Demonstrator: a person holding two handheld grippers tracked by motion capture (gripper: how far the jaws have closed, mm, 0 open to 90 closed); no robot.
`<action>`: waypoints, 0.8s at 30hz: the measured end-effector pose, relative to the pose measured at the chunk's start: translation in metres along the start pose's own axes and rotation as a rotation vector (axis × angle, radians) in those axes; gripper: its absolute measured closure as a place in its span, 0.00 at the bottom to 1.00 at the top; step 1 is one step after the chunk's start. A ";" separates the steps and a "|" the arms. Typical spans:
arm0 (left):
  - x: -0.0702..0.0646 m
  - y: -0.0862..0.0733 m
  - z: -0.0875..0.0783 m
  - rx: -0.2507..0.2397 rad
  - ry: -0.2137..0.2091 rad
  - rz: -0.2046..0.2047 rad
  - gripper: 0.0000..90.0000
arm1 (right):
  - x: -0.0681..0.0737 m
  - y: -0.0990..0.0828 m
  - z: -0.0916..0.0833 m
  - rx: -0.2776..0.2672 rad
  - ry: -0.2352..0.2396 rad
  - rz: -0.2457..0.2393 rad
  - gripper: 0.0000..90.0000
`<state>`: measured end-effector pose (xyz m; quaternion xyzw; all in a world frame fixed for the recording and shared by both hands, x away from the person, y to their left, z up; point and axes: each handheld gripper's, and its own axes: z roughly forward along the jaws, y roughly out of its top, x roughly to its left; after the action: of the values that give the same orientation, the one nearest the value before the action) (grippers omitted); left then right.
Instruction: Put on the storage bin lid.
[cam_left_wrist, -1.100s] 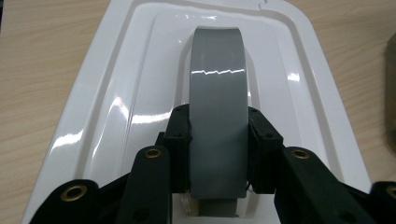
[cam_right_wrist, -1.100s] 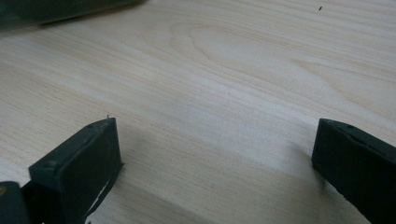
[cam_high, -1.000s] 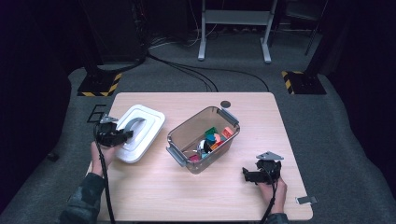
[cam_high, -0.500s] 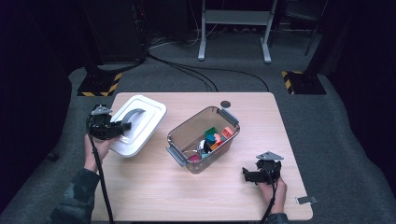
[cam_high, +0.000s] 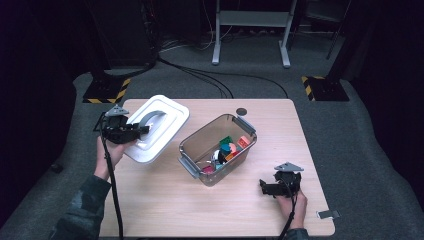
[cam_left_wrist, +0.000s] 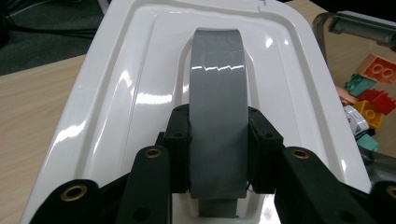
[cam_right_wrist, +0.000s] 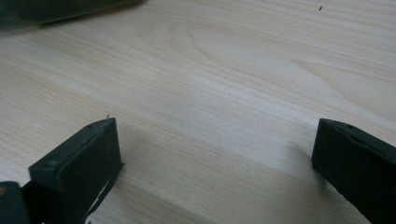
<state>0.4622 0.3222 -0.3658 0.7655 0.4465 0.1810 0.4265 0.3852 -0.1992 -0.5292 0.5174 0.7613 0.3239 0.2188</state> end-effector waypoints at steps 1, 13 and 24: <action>-0.002 0.001 0.001 -0.006 -0.004 0.003 0.74 | 0.000 0.000 0.000 0.000 0.002 0.000 0.00; -0.026 0.015 0.009 -0.006 -0.057 0.053 0.74 | 0.000 0.000 0.000 0.000 0.000 0.000 0.00; -0.049 0.029 0.021 -0.010 -0.099 0.089 0.74 | 0.000 0.000 0.000 0.000 0.003 0.000 0.00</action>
<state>0.4645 0.2639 -0.3488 0.7906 0.3893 0.1638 0.4433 0.3852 -0.1993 -0.5291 0.5169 0.7617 0.3244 0.2177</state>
